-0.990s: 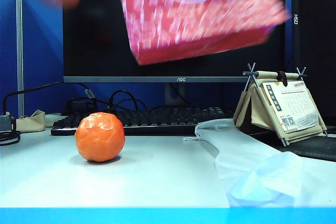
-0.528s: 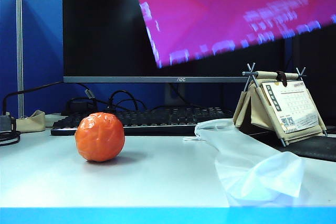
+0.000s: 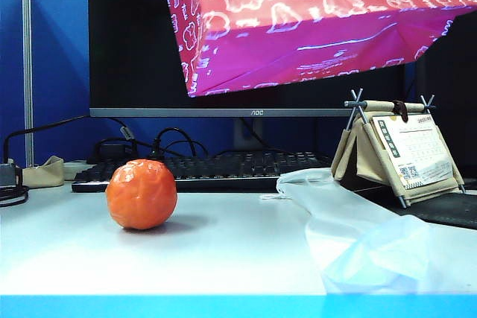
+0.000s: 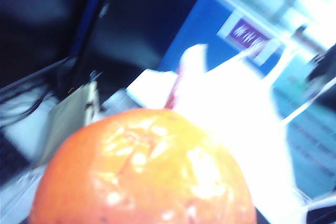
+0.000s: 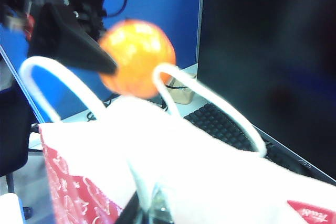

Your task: Open the paper bag and put two oranges into the paper bag.

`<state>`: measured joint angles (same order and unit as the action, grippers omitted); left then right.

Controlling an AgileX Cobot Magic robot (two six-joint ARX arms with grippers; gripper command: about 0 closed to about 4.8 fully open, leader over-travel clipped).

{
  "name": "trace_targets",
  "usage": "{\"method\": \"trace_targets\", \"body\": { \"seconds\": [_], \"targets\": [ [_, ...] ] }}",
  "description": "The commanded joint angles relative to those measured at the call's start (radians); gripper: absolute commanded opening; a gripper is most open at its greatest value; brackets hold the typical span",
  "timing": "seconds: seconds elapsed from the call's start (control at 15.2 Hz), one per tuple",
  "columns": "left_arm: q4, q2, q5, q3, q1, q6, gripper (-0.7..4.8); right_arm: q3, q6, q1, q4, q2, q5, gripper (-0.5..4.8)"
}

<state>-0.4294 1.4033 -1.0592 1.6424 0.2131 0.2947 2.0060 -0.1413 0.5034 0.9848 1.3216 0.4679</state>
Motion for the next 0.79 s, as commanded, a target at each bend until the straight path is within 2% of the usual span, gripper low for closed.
{"method": "trace_targets", "body": {
  "seconds": [0.07,0.13,0.46,0.59,0.79],
  "targets": [
    [0.071,-0.010,-0.023,0.034,0.018,0.068,-0.05,0.003,-0.014,0.001,-0.026,0.013,0.005,-0.06],
    [0.070,-0.010,-0.028,0.046,0.023,0.100,-0.05,0.003,-0.016,0.000,-0.029,0.021,0.005,-0.06],
    [0.048,0.010,-0.011,0.052,0.096,0.084,-0.05,0.003,-0.008,0.001,-0.092,0.044,0.013,-0.06],
    [0.030,0.035,-0.019,0.052,0.097,0.078,-0.05,0.003,-0.002,0.001,-0.107,0.043,0.049,-0.06],
    [0.015,0.071,-0.040,0.052,0.106,0.079,-0.05,0.003,0.011,0.001,-0.155,0.043,0.051,-0.06]
  ]
}}
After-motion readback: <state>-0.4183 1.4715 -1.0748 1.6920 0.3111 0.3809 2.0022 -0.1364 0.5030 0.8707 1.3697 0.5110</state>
